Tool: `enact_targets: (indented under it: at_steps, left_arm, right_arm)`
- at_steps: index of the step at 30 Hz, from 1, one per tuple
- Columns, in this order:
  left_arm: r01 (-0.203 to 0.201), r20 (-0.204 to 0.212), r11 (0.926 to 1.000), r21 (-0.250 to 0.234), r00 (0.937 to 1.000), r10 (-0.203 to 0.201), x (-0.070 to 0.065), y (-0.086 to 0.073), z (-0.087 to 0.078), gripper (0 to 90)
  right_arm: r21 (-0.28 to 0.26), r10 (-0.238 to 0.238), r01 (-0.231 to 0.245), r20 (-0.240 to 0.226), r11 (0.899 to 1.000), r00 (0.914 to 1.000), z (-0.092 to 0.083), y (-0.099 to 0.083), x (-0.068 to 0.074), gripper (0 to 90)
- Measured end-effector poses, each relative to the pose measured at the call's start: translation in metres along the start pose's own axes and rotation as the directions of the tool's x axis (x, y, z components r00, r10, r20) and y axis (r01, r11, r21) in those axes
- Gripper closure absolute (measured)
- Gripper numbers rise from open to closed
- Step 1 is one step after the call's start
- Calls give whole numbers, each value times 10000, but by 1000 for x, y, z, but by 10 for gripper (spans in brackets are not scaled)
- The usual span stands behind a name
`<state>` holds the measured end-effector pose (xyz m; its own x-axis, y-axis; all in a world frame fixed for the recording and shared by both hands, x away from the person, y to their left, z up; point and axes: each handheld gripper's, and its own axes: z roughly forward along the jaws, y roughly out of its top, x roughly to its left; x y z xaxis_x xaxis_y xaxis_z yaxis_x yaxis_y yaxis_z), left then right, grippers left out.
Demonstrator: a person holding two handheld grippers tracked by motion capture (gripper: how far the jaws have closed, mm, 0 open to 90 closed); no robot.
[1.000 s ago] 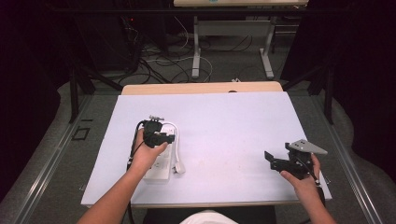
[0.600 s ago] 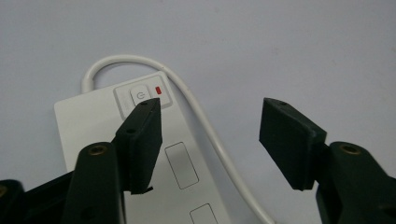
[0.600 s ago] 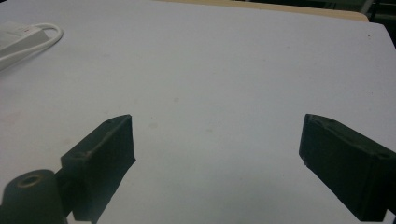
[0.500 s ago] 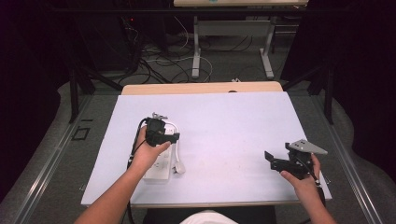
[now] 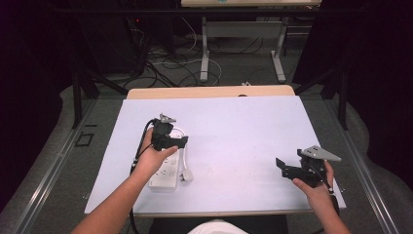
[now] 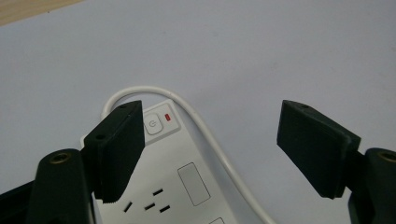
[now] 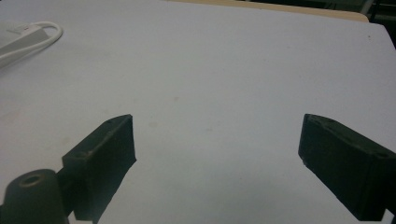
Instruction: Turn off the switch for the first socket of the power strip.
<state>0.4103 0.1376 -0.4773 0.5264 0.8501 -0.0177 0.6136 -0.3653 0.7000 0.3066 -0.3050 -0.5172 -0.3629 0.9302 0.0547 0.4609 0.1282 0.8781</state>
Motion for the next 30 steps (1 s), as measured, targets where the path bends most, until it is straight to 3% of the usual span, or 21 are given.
enact_targets:
  at_steps: [5,12,17,20,27,30]
  left_arm:
    - [-31,-41,10000,84,10000,31,1,3,-7,234]
    - [123,7,9997,-208,9999,-123,2,3,-13,232]
    - [459,86,9975,-529,9989,-455,4,2,-18,162]
    - [420,35,9975,-563,9991,-419,6,1,-22,149]
    - [891,304,9929,-795,9958,-869,13,-3,-32,8]
    - [976,469,9907,-951,9945,-935,16,-6,-37,3]
  right_arm:
    - [-14,6,-6,-22,10000,10000,0,0,1,104]
    - [-22,-46,46,-21,10000,10000,0,0,0,104]
    - [-33,-71,71,-17,10000,10000,0,0,0,104]
    - [-75,-22,22,16,10000,10000,0,0,0,104]
    - [-70,-15,14,-45,10000,10000,-1,-1,-1,104]
    - [-55,7,-7,1,10000,10000,-2,-1,-2,104]
